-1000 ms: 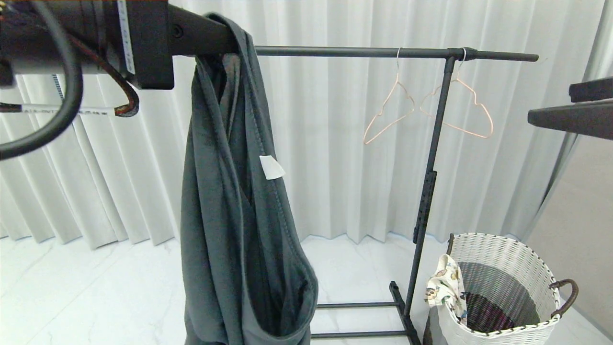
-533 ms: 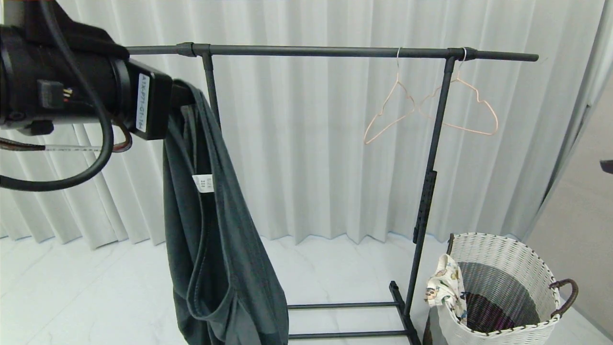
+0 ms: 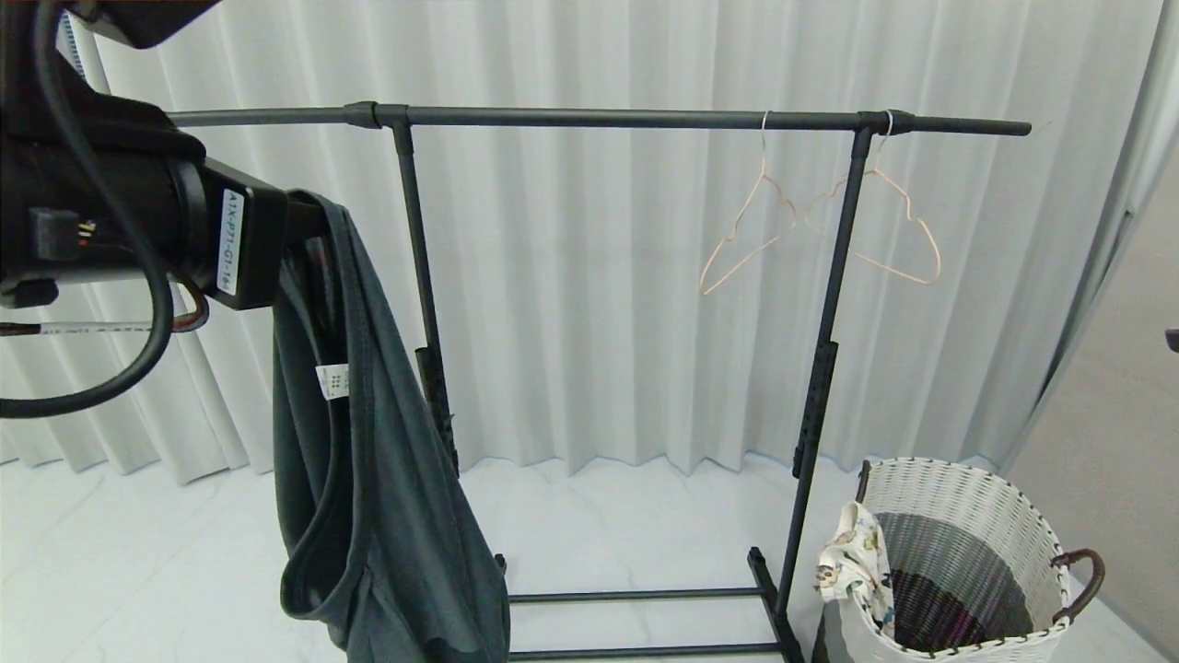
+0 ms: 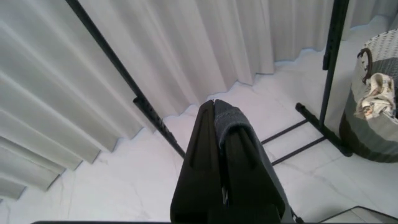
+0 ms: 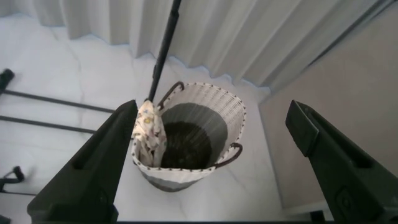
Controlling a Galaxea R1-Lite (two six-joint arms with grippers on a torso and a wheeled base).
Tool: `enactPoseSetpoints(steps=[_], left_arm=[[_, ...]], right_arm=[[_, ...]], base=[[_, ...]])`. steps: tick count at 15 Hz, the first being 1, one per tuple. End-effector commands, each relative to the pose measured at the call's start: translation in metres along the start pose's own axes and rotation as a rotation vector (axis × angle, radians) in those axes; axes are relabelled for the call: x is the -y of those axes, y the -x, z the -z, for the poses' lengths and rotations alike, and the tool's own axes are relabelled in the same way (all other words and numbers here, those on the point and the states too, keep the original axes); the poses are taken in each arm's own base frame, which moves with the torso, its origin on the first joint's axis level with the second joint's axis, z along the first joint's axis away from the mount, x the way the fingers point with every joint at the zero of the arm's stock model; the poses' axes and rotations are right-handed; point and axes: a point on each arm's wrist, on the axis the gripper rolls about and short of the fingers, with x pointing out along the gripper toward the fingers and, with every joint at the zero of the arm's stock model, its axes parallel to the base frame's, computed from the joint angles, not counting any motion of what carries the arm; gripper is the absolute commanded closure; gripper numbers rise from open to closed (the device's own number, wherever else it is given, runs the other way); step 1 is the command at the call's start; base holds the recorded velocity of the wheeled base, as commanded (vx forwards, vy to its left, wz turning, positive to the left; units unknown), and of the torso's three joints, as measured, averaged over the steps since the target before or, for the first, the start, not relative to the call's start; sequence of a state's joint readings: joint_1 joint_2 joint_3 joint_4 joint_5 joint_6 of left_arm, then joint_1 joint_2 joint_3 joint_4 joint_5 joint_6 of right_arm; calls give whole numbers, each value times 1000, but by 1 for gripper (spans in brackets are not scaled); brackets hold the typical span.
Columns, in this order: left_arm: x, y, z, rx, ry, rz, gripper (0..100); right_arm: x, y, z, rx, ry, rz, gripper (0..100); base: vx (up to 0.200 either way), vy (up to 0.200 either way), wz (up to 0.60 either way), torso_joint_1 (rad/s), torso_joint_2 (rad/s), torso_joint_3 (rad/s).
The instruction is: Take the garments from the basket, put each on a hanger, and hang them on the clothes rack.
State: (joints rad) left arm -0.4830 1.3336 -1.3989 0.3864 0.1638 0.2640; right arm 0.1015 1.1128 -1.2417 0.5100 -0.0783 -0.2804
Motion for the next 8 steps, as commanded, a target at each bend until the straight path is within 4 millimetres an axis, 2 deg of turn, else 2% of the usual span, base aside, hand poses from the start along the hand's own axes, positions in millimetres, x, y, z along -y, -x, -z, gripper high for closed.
enactPoseSetpoints(steps=[1, 2, 5, 8], left_arm=[[0, 7, 3, 5, 1, -1, 100], [0, 10, 5, 6, 0, -2, 100], [-1, 13, 4, 25, 3, -7, 100], [-1, 14, 4, 58, 3, -18, 100]], right_arm=[[0, 0, 0, 2, -8, -6, 0], [0, 0, 0, 4, -20, -11, 0], [0, 0, 0, 2, -27, -12, 0], [0, 0, 0, 2, -29, -12, 0]], base=[[0, 0, 0, 203, -437, -217], [0, 0, 0, 217, -442, -232], [0, 0, 0, 93, -463, -240], [0, 0, 0, 310, -470, -237]])
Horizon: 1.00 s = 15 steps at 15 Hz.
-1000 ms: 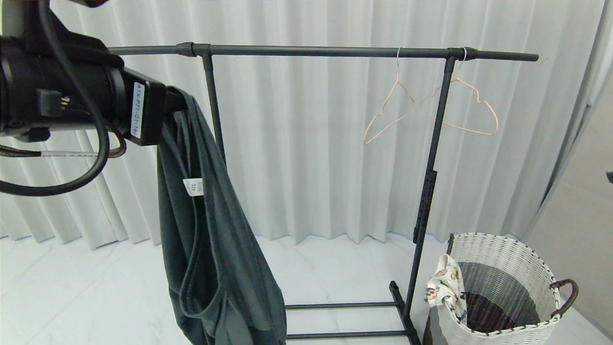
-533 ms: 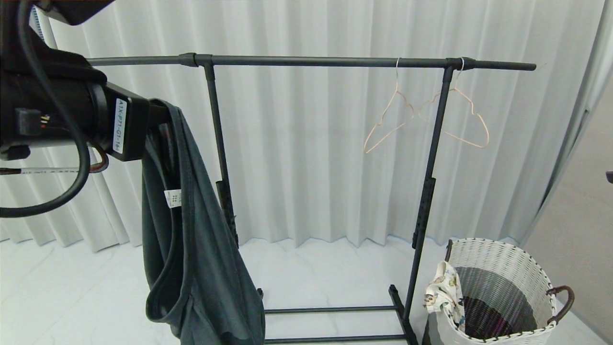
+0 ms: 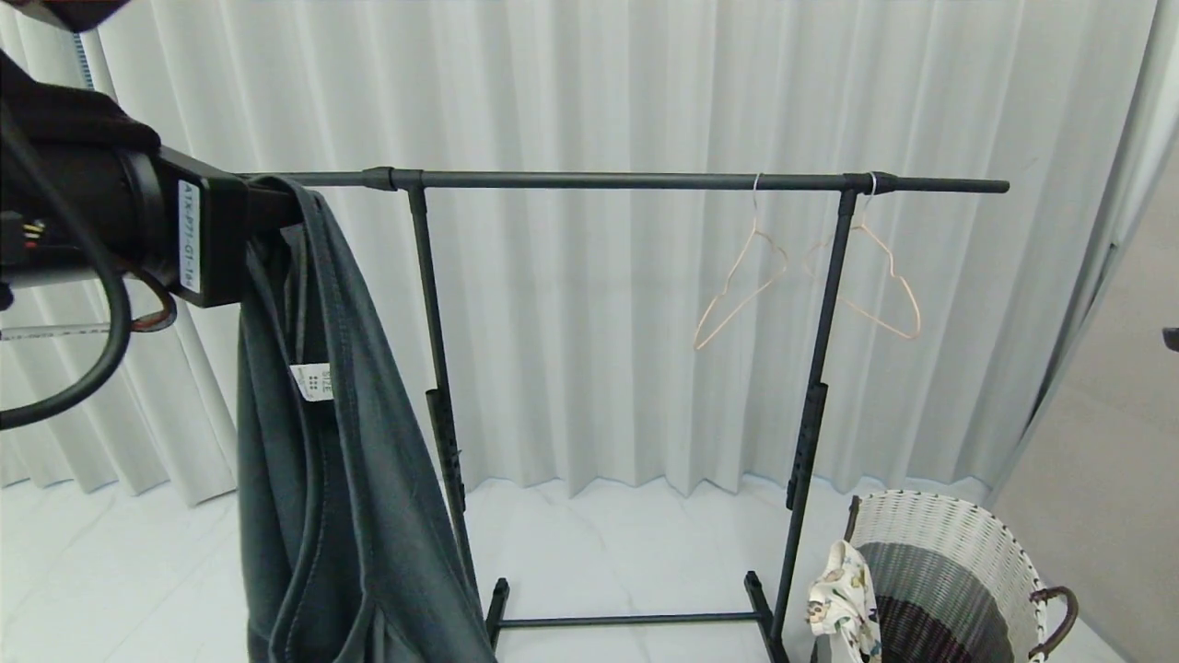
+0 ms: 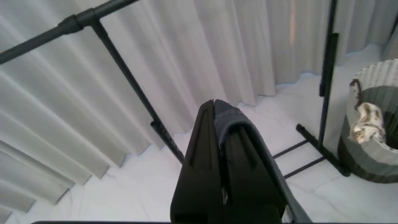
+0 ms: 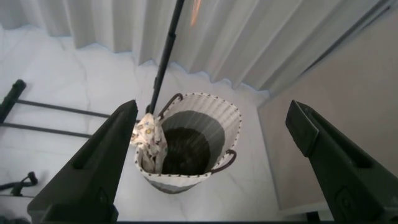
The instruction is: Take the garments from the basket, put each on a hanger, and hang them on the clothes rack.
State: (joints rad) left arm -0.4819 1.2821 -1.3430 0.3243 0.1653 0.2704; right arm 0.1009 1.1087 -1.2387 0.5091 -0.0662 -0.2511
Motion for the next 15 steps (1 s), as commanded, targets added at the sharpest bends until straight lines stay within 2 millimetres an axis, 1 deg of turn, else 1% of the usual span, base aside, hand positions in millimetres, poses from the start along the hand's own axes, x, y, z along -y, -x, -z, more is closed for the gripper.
enactPoseSetpoints(steps=[1, 10, 14, 15], left_arm=[[0, 2, 2, 1, -1, 1, 100], [-1, 14, 6, 13, -1, -3, 100], [0, 16, 8, 12, -3, -2, 100], [0, 16, 8, 12, -3, -2, 100]], right_arm=[[0, -1, 0, -3, 1, -1, 0], [0, 0, 1, 3, -10, -3, 0], [0, 0, -1, 17, -9, -4, 0], [0, 0, -1, 17, -9, -4, 0]], base=[[0, 0, 0, 320, -456, -261], [0, 0, 0, 254, -490, -247], [0, 0, 0, 52, -102, -53], [0, -200, 0, 7, -17, -7]])
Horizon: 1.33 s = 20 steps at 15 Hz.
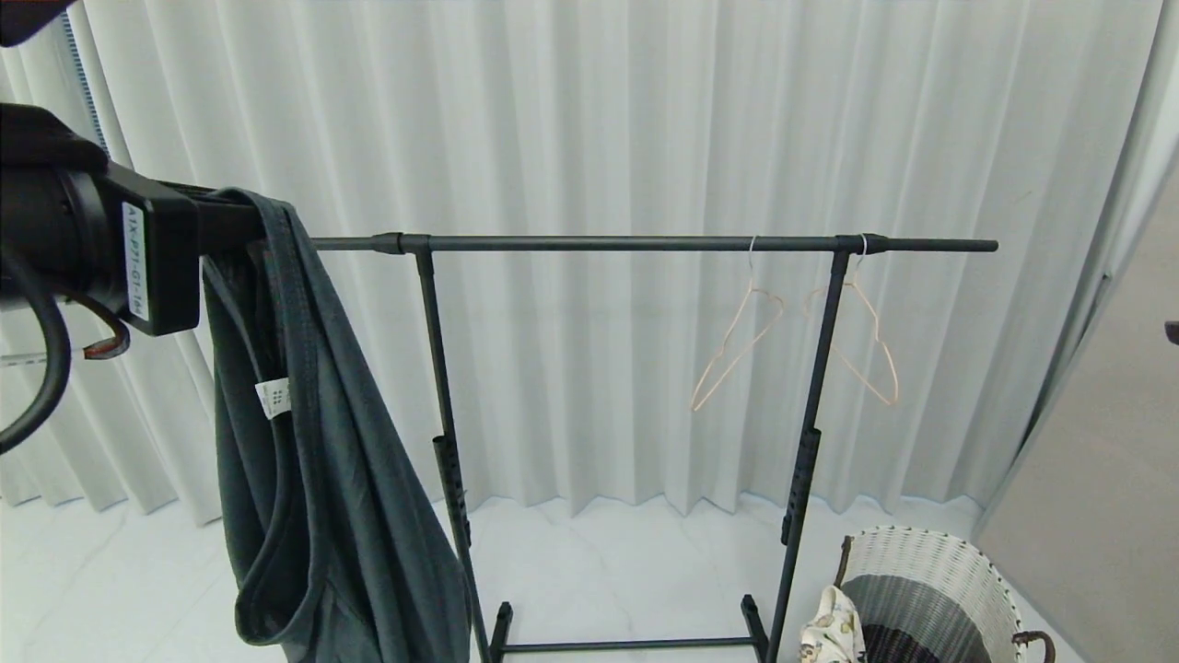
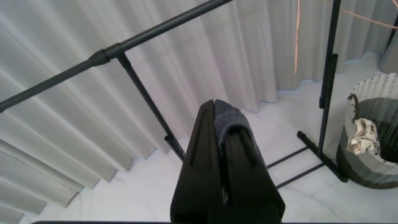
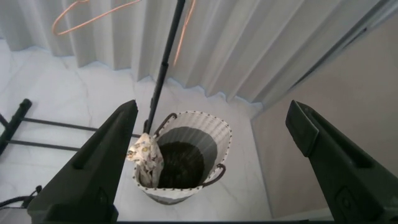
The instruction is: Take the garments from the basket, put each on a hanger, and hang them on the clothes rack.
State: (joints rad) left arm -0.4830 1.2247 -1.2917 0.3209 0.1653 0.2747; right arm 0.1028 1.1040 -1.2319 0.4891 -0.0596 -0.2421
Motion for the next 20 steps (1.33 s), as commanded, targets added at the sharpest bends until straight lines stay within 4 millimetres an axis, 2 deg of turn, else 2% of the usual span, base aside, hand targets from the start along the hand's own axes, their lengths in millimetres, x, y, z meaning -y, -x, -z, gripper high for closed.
enactPoseSetpoints(steps=[1, 5, 6, 9, 20], left_arm=[[0, 1, 0, 1, 0, 0, 100], [1, 0, 1, -1, 0, 5, 100], [1, 0, 1, -2, 0, 5, 100], [1, 0, 0, 2, 7, 4, 100], [0, 1, 1, 1, 9, 1, 100]], right_arm=[[0, -1, 0, -4, 0, 1, 0], [-1, -3, 3, -13, 6, -6, 0], [-3, -5, 4, -12, 8, -11, 0], [-6, -14, 4, 31, 9, -19, 0], [-8, -32, 7, -13, -12, -31, 0]], base=[[0, -200, 0, -2, -22, -2], [0, -200, 0, 10, 4, -2], [200, -200, 0, 2, 2, 7], [0, 0, 0, 0, 0, 0], [200, 0, 0, 2, 2, 2]])
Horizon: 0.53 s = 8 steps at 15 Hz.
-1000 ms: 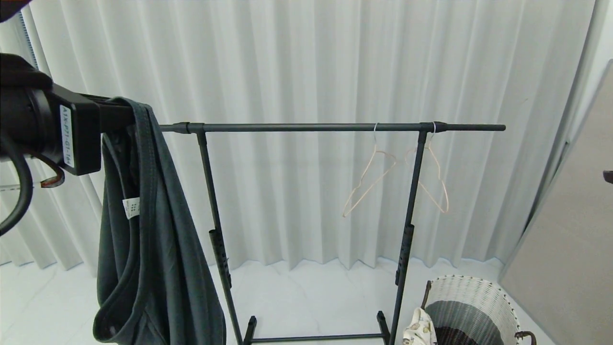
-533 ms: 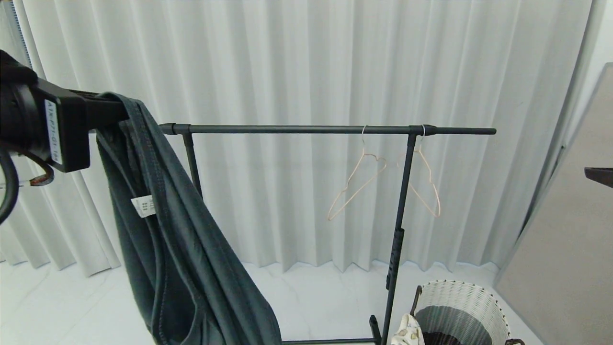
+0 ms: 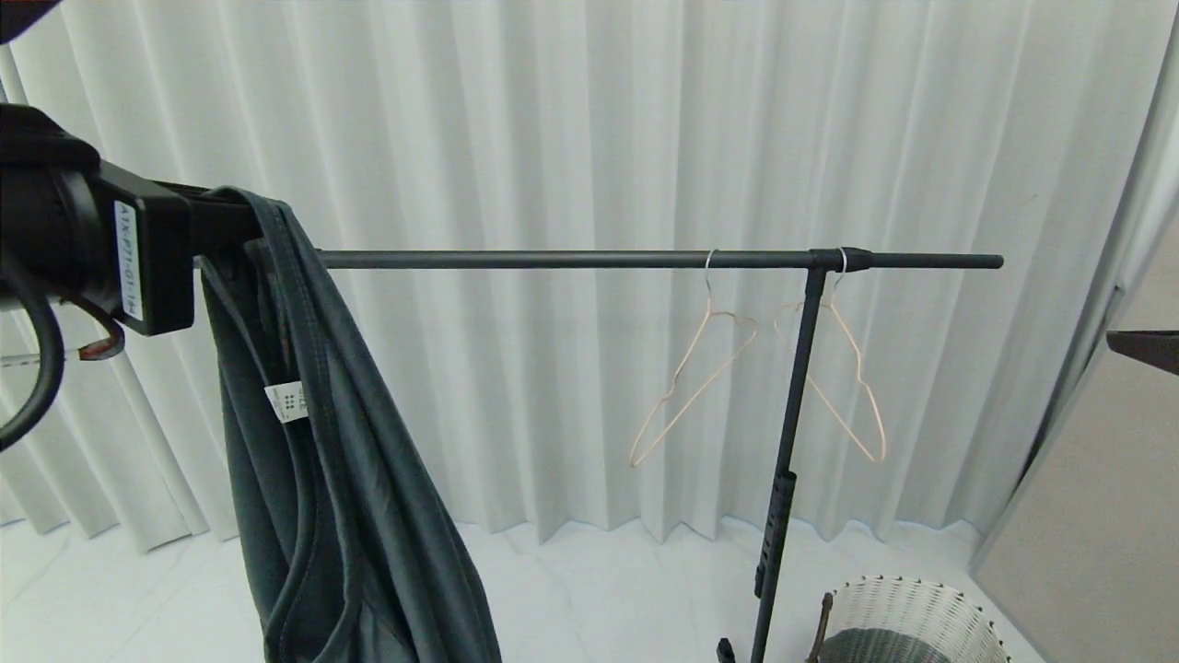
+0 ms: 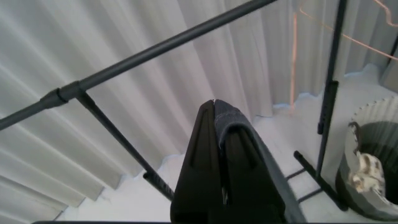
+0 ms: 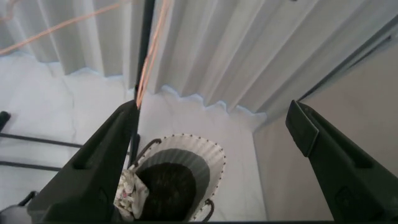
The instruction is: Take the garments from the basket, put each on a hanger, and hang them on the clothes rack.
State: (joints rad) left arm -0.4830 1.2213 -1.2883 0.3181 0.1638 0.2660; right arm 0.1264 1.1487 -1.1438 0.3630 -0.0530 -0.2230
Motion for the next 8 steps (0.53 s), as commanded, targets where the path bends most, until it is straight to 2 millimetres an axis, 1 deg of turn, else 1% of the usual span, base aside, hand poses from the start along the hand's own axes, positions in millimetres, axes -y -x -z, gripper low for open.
enactPoseSetpoints(steps=[1, 3, 5, 6, 8], left_arm=[[0, 0, 1, -2, 0, 0, 100], [1, 0, 1, -1, 1, 5, 100], [1, 0, 1, -1, 0, 5, 100], [1, -1, 1, -4, -1, 6, 100], [2, -3, 5, -20, -5, 9, 100]], right_arm=[[-1, -8, 3, -29, -2, -7, 0], [-2, -14, 7, -57, -7, -13, 0], [-3, -23, 10, -87, -31, -18, 0], [-4, -36, 11, -122, -65, -22, 0], [-6, -63, 9, -125, -76, -23, 0]], base=[[200, 0, 0, -2, 2, 2], [200, 0, 0, 5, 7, 2], [0, 0, 0, 0, 0, 0], [0, 0, 0, 0, 0, 0], [0, 0, 0, 0, 0, 0]])
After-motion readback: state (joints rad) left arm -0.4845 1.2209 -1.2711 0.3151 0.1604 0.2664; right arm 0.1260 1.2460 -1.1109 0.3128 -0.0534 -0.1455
